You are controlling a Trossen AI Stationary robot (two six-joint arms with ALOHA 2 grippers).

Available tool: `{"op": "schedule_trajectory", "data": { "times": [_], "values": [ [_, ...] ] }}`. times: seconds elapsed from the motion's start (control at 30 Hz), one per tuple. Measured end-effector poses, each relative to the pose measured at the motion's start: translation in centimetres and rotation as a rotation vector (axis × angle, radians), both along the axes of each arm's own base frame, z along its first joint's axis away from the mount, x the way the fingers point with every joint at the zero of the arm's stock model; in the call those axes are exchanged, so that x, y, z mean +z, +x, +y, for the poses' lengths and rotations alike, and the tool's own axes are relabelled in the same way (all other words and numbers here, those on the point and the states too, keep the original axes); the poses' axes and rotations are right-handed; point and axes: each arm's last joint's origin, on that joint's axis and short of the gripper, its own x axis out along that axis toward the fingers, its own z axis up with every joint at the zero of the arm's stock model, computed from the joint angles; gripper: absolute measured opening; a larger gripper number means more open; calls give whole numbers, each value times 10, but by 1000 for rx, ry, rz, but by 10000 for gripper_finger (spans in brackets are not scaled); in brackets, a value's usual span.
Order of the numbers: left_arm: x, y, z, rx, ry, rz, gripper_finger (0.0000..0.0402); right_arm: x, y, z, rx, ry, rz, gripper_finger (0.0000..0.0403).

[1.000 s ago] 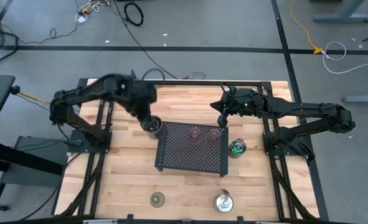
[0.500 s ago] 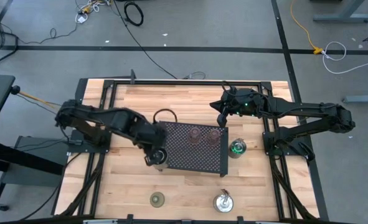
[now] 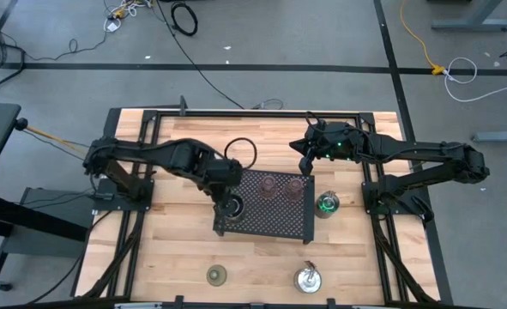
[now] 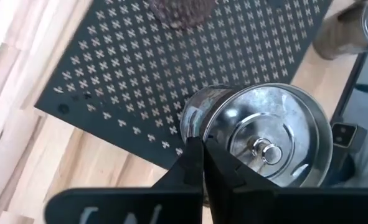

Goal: Pick & Place candle stick holders
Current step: Put the top brown scented candle on the shelf

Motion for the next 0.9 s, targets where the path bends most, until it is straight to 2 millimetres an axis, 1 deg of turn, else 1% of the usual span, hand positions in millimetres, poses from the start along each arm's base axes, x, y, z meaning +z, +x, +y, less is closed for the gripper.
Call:
{"op": "schedule_trajectory", "data": {
  "times": [0.2,0.67,0.9],
  "values": [
    [0,9,0,-45,-51,-54,0,0,0,0,6,-11,4,13],
    [-10,18,7,-39,-49,-18,1,0,0,0,3,-5,7,13],
    [-9,18,8,-40,-53,-24,22,-1,-1,0,3,-3,16,13]
  ]
}}
